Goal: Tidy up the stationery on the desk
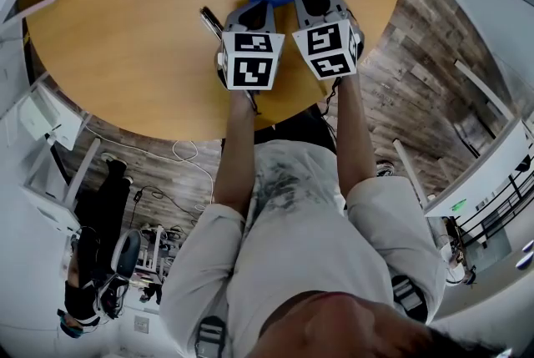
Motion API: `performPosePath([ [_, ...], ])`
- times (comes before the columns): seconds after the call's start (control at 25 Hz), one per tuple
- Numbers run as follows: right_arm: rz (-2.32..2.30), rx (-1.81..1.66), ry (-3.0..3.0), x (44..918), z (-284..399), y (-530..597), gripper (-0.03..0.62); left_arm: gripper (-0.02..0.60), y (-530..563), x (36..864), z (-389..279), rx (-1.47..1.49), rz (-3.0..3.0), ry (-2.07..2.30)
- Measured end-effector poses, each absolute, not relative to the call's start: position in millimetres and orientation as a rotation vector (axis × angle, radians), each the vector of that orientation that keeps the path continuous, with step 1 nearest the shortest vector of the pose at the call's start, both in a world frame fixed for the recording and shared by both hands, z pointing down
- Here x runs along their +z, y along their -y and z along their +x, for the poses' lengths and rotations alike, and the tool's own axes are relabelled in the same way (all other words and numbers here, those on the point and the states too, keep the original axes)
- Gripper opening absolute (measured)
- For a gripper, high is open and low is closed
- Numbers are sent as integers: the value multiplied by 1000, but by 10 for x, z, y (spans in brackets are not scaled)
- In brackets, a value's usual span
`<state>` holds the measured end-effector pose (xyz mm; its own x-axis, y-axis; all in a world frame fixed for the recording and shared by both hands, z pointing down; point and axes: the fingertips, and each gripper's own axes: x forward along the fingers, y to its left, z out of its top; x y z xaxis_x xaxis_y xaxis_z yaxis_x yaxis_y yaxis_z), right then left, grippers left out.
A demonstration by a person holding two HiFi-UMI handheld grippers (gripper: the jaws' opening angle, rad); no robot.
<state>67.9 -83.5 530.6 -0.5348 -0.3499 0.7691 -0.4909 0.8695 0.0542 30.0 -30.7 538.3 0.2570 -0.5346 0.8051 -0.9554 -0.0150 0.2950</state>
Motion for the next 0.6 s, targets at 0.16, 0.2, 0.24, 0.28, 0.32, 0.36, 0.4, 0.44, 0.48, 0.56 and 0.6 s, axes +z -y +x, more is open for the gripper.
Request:
performPosePath([
  [0.16,582,208,2190,5300,691,722,63,8,189,5381,316,620,1649,1394],
  [0.2,574,205,2190,5309,700,694,63,8,163,5387,322,621,1644,1395],
  [0.24,566,202,2190,5318,711,666,63,8,141,5391,330,622,1641,1396],
  [0.28,558,200,2191,5325,722,641,63,8,120,5395,339,622,1637,1397],
  [0.32,550,198,2193,5328,731,618,63,8,98,5399,348,623,1633,1398],
  [0.36,543,197,2195,5326,737,594,63,8,73,5402,357,623,1628,1399],
  [0.4,536,196,2197,5317,739,567,63,8,45,5400,364,624,1625,1399],
  [0.44,530,195,2199,5308,741,534,63,8,14,5393,372,623,1623,1398],
  [0.48,524,194,2200,5304,747,497,63,8,-22,5387,382,622,1620,1397],
  [0.56,512,193,2200,5306,774,425,63,8,-94,5380,404,625,1610,1397],
  [0.6,507,193,2201,5305,785,392,63,8,-126,5381,414,628,1607,1398],
])
